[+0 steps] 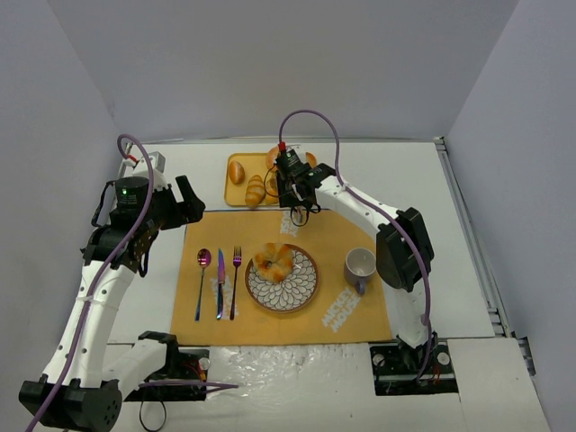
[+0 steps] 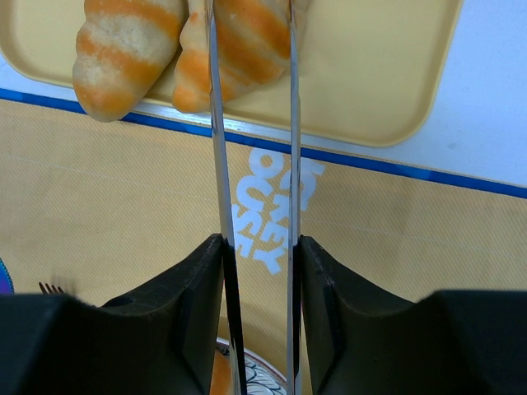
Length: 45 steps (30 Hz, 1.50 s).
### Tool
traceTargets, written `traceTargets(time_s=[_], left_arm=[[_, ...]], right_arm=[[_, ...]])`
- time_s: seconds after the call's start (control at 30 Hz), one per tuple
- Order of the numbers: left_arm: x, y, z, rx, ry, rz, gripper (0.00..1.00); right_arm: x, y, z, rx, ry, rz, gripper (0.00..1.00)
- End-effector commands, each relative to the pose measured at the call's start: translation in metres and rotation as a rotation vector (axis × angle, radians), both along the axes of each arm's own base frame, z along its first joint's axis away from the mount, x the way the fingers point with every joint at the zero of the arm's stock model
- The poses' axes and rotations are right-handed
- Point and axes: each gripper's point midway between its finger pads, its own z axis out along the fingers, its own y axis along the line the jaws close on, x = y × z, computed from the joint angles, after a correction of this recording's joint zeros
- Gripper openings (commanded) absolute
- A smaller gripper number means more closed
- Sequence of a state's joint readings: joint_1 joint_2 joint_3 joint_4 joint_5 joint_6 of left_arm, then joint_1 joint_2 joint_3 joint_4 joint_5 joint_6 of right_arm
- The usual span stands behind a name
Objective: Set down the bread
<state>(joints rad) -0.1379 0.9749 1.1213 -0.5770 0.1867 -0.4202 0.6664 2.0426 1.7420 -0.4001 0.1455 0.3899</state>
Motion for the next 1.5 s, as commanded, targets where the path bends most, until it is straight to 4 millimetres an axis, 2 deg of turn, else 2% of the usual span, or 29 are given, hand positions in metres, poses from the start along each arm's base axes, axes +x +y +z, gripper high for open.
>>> traceTargets(time_s=[0.0,0.27,0.53,0.6,0.7,1.03,1.2,1.37,1.43,1.47], left_arm=[[0.009,-0.002,0.024,-0.016,-0.092,-0.008,0.77],[0.009,-0.002,0.024,-0.016,-0.092,-0.008,0.78],[0.01,-0.002,0.023,-0.014,-0.091,-0.005,0.77],[0.01,-0.002,0.023,-0.015,-0.089,-0.007,0.77],[0.01,-0.002,0.023,-0.015,-0.089,-0.007,0.78],[0.01,-0.002,0.023,-0.014,-0.089,-0.005,0.77],[0.01,-0.001,0.024,-0.014,-0.091,-0.005,0.78],[0.009,-0.002,0.024,-0.015,-0.092,-0.007,0.78],[0.009,-0.001,0.024,-0.015,-0.092,-0.006,0.77],[0.009,-0.001,0.024,-0.014,-0.092,-0.005,0.77]], right_arm=[[0.013,-0.004,0.035,0.039,-0.092,-0.023,0.15],[0.014,-0.009,0.051,0.053,-0.121,-0.037,0.12],[0.01,-0.013,0.087,0.093,-0.182,-0.041,0.12],[0.007,-0.015,0.102,0.112,-0.206,-0.041,0.11],[0.003,-0.016,0.112,0.13,-0.217,-0.034,0.11],[-0.017,-0.018,0.132,0.181,-0.222,0.011,0.11],[-0.05,-0.028,0.145,0.221,-0.222,0.046,0.11],[-0.091,-0.046,0.153,0.266,-0.213,0.085,0.12],[-0.112,-0.053,0.165,0.314,-0.217,0.108,0.12],[-0.122,-0.055,0.164,0.33,-0.205,0.123,0.12]])
